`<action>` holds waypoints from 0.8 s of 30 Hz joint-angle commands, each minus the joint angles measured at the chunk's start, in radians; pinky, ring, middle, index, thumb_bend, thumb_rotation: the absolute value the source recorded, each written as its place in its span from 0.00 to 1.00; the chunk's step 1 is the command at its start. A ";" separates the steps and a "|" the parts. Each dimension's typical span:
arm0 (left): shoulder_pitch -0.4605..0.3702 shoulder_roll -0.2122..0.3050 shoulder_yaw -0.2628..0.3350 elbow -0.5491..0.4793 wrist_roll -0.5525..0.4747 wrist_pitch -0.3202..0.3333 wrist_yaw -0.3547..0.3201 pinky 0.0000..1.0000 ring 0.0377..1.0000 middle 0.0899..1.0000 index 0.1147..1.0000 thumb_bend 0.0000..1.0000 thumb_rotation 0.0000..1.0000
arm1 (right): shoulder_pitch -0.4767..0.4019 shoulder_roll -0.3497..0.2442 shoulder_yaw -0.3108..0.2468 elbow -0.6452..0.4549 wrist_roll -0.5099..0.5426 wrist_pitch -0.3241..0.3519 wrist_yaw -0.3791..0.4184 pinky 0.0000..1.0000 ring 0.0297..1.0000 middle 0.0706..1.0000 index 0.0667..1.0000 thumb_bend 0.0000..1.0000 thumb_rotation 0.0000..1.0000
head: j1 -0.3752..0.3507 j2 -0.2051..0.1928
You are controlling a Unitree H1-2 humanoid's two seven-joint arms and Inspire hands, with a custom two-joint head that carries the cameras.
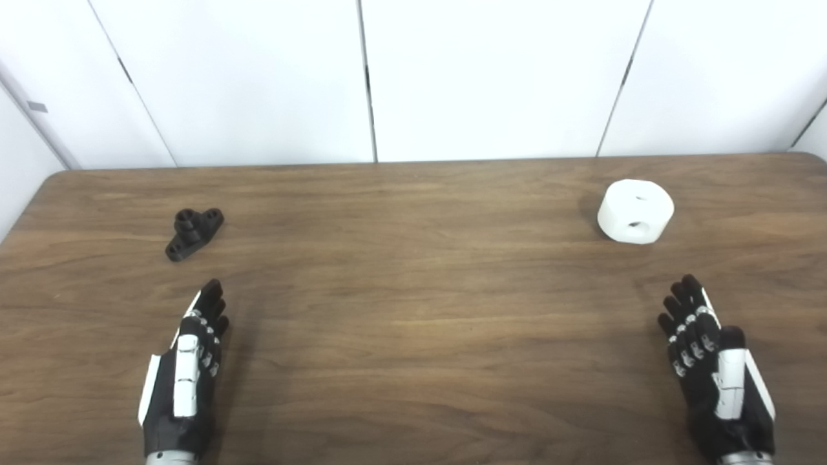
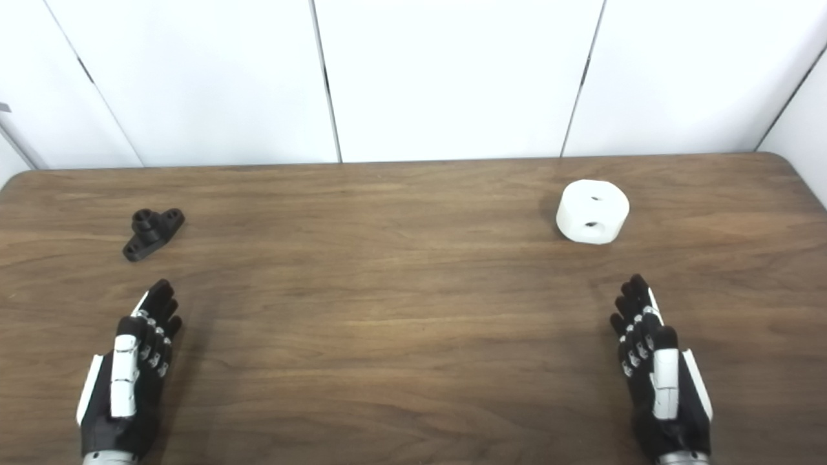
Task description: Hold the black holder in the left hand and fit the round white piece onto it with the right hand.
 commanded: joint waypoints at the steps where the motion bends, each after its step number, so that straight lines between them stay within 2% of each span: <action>1: -0.014 -0.012 -0.001 -0.010 0.009 -0.041 -0.006 1.00 1.00 0.98 0.93 0.53 0.91 | 0.002 -0.015 0.000 0.008 0.003 0.013 0.015 1.00 1.00 1.00 1.00 0.68 1.00 | 0.003 -0.001; 12: -0.008 -0.012 -0.007 -0.028 0.037 -0.018 0.002 1.00 1.00 0.98 0.92 0.51 0.95 | 0.003 -0.017 0.001 0.012 -0.004 0.009 0.016 1.00 1.00 1.00 1.00 0.68 1.00 | 0.012 -0.003; 14: -0.005 -0.014 -0.011 -0.029 0.040 -0.018 0.002 1.00 1.00 0.98 0.93 0.50 0.95 | 0.004 -0.021 -0.002 0.014 0.003 0.010 0.020 1.00 1.00 1.00 1.00 0.68 1.00 | 0.065 -0.023; 15: -0.003 -0.015 -0.013 -0.028 0.042 -0.019 0.001 1.00 1.00 0.98 0.93 0.50 0.95 | 0.004 -0.022 -0.004 0.016 0.004 0.007 0.020 1.00 1.00 1.00 1.00 0.68 1.00 | 0.065 -0.023; 16: -0.001 -0.017 -0.015 -0.025 0.044 -0.023 0.001 1.00 1.00 0.98 0.93 0.50 0.95 | 0.005 -0.025 -0.006 0.021 0.006 -0.002 0.022 1.00 1.00 1.00 1.00 0.68 1.00 | 0.105 -0.040; 24: 0.009 -0.037 -0.042 -0.017 0.065 -0.034 0.010 1.00 1.00 0.99 0.91 0.51 0.91 | 0.009 -0.049 -0.008 0.043 0.011 -0.024 0.047 1.00 1.00 1.00 1.00 0.65 1.00 | 0.206 -0.087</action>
